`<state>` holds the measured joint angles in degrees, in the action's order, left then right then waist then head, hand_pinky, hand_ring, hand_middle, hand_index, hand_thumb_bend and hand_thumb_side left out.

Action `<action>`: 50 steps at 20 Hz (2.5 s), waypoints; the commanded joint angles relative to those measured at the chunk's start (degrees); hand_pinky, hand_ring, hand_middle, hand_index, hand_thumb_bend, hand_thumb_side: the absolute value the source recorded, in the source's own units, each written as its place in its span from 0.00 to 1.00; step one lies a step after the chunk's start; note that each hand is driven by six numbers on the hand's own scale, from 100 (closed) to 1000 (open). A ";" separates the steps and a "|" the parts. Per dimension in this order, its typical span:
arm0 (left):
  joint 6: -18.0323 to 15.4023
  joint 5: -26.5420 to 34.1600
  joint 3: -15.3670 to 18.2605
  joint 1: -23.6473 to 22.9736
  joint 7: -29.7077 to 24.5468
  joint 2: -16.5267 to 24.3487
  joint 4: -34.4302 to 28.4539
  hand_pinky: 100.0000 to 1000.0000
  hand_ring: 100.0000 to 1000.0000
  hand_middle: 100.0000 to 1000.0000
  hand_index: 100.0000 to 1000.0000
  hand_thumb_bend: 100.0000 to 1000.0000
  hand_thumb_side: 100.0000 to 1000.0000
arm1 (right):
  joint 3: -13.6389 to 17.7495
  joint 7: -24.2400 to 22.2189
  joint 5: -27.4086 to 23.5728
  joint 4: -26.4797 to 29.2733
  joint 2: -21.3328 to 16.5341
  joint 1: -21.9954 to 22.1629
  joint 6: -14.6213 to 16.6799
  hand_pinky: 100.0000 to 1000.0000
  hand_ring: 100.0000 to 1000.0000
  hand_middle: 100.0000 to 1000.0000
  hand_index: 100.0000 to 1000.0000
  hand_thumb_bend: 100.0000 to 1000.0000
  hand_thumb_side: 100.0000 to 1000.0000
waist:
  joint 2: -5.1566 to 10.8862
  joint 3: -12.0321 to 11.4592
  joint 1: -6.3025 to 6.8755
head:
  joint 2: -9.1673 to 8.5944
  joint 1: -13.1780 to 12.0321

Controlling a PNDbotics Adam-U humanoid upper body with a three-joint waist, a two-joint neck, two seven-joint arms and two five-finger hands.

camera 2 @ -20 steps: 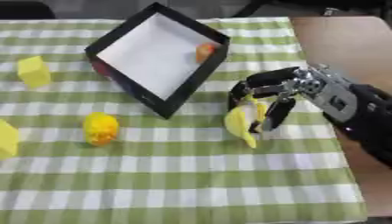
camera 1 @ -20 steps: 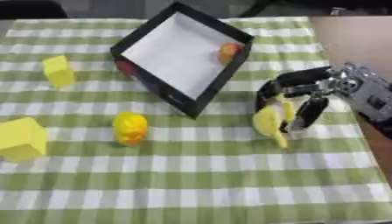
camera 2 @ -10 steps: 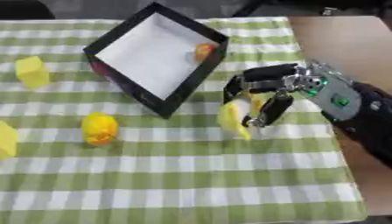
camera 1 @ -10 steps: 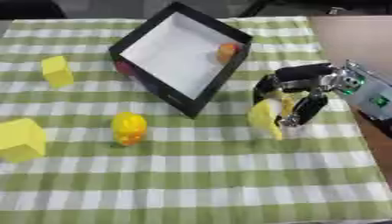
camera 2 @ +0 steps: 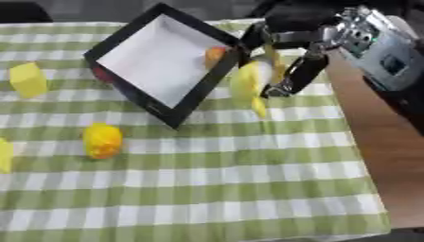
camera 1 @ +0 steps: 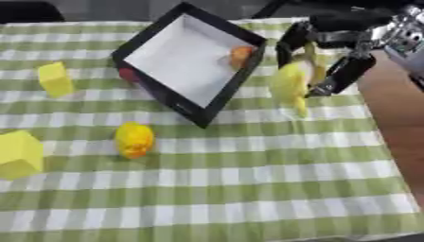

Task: Pick up objects on the table and place them in the box.

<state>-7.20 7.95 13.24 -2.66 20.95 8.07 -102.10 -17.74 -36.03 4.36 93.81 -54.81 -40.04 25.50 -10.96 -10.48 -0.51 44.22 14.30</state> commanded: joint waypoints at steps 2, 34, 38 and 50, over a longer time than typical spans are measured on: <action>0.00 -0.17 -0.04 -0.15 -0.37 1.37 -0.94 0.89 0.52 0.62 0.77 0.36 0.66 | -0.87 -3.28 -0.24 -6.67 5.61 -10.71 -2.59 0.81 0.59 0.36 0.47 0.13 0.00 | 2.24 -0.25 -0.22 | -0.11 0.80; 0.03 0.66 -1.27 0.65 -1.76 1.50 -0.69 0.90 0.51 0.62 0.77 0.36 0.66 | 7.50 10.10 45.92 -56.62 38.33 -28.02 10.67 0.81 0.65 0.48 0.60 0.27 0.00 | 1.39 -4.61 -0.17 | -0.11 5.07; 0.04 0.64 -1.24 0.66 -1.73 1.50 -0.71 0.90 0.51 0.62 0.77 0.36 0.66 | 7.57 10.67 49.07 -57.41 38.27 -28.14 10.75 0.87 0.79 0.69 0.79 0.37 0.00 | 1.38 -4.64 -0.31 | -0.11 4.95; 0.04 0.53 -1.08 0.52 -1.54 1.60 -0.76 0.90 0.51 0.62 0.77 0.36 0.66 | 9.02 8.93 51.66 -55.05 36.22 -28.20 10.33 0.97 0.90 0.84 0.95 0.45 0.05 | 1.77 -4.02 -0.25 | -0.11 4.26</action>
<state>-7.06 8.45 11.83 -2.43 19.29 8.37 -102.07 -9.20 -26.92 56.78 37.01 -16.86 -66.99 36.11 -10.26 -14.51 -0.51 44.25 18.78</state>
